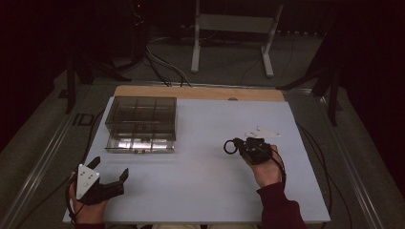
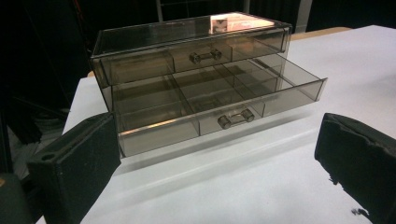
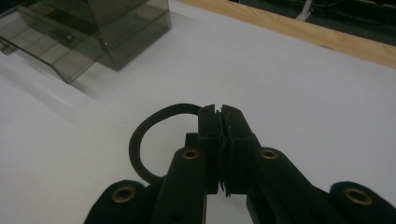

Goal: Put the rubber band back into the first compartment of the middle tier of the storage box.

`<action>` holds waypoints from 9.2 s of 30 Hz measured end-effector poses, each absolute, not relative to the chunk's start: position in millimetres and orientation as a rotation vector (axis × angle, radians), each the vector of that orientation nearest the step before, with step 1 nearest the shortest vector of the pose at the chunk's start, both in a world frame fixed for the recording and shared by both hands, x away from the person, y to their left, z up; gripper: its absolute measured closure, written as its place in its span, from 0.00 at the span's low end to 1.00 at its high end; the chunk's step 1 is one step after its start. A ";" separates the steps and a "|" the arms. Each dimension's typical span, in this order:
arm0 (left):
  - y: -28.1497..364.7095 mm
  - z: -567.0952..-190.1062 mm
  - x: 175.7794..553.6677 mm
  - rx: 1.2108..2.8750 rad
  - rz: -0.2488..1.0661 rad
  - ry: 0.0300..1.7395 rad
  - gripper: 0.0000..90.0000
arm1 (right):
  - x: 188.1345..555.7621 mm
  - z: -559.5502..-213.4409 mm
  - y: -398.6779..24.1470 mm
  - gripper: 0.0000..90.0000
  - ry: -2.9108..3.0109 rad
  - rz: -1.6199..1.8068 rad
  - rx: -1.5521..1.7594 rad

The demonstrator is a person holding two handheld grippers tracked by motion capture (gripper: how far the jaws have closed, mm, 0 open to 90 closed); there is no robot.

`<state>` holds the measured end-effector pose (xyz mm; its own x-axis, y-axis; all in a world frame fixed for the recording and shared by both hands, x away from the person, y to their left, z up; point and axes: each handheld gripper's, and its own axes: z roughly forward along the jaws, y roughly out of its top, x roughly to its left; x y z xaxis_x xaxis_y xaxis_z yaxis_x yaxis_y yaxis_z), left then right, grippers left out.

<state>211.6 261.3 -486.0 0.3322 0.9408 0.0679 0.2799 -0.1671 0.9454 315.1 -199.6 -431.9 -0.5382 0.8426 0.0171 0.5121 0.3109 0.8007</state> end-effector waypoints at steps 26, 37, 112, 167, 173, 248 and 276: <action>261.2 -486.5 211.1 1.662 0.890 1.111 0.01 | 331.1 -405.2 -168.0 0.98 2.170 1.206 1.167; 260.7 -487.1 211.5 1.669 0.892 1.111 0.01 | 337.9 -398.0 -158.5 0.98 2.170 1.233 1.158; 259.4 -490.8 213.8 1.693 0.887 1.105 0.01 | 391.7 -375.3 -39.5 0.98 2.282 1.376 1.036; 258.3 -490.2 215.4 1.670 0.894 1.090 0.01 | 406.2 -376.2 64.7 0.98 2.377 1.423 0.970; 258.3 -490.1 215.4 1.665 0.895 1.092 0.01 | 408.1 -379.4 71.9 0.98 2.386 1.431 0.982; 255.4 -491.3 214.2 1.684 0.897 1.086 0.01 | 407.6 -407.4 43.7 0.16 2.366 1.386 1.074; 256.5 -489.8 215.8 1.694 0.884 1.126 0.00 | 380.4 -429.8 -148.0 0.06 2.163 1.174 1.215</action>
<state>215.8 256.5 -489.8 0.3321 0.9396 0.0828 0.3039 -0.1897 0.9336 380.4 -148.0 -429.8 -0.5455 0.8360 0.0596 0.5057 0.2716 0.8188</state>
